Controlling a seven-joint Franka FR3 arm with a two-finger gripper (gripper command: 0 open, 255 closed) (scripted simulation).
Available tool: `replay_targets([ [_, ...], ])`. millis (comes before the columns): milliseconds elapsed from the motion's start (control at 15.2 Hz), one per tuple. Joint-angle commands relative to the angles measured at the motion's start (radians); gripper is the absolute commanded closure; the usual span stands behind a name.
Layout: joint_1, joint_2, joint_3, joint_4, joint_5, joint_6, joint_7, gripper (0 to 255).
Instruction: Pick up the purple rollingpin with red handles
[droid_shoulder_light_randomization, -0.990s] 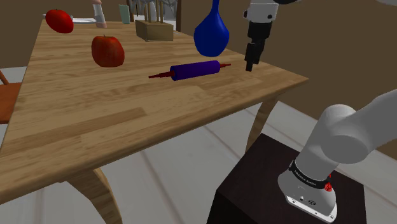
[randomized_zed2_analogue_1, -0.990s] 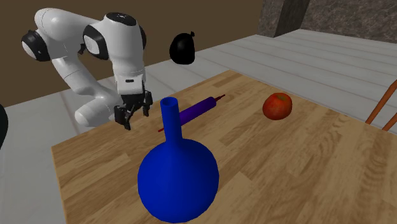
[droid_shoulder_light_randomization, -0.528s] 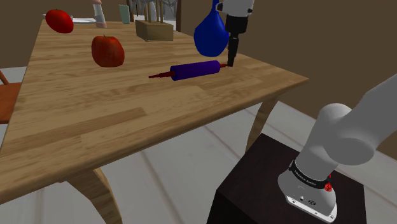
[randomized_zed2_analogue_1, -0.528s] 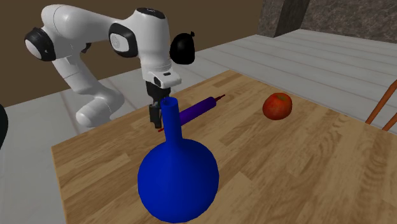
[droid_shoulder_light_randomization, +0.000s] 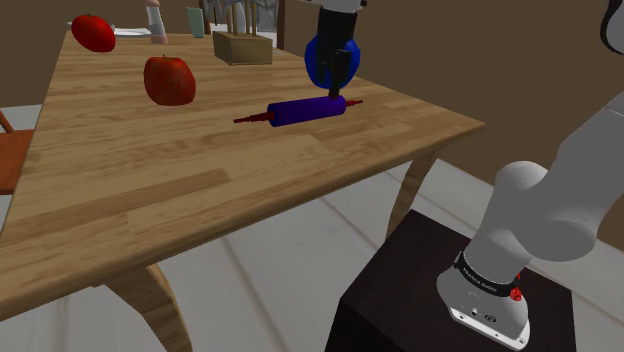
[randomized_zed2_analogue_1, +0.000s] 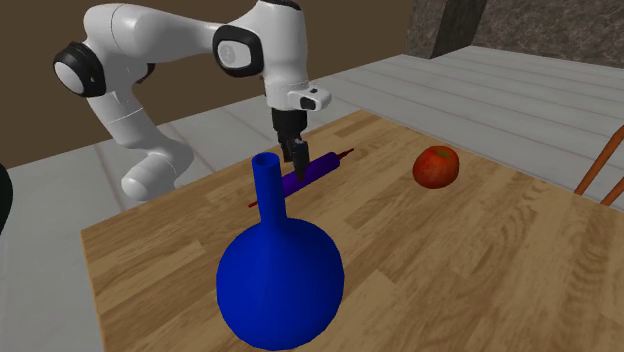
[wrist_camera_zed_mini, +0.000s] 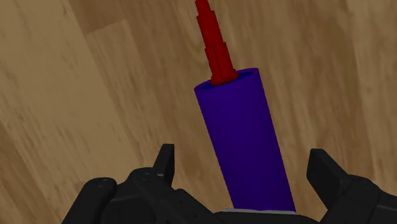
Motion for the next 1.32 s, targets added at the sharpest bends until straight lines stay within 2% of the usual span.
replay_targets([
  [0,0.028,0.033,0.011,0.041,0.012,0.008,-0.083,0],
  [198,0.061,0.061,0.027,0.081,0.027,0.013,-0.177,0],
  [792,0.06,0.046,0.027,-0.038,0.025,0.116,-0.173,0],
  [858,0.06,0.044,0.027,-0.038,0.025,0.114,-0.173,255],
  [1254,0.06,0.044,0.026,-0.038,0.025,0.114,-0.173,255],
])
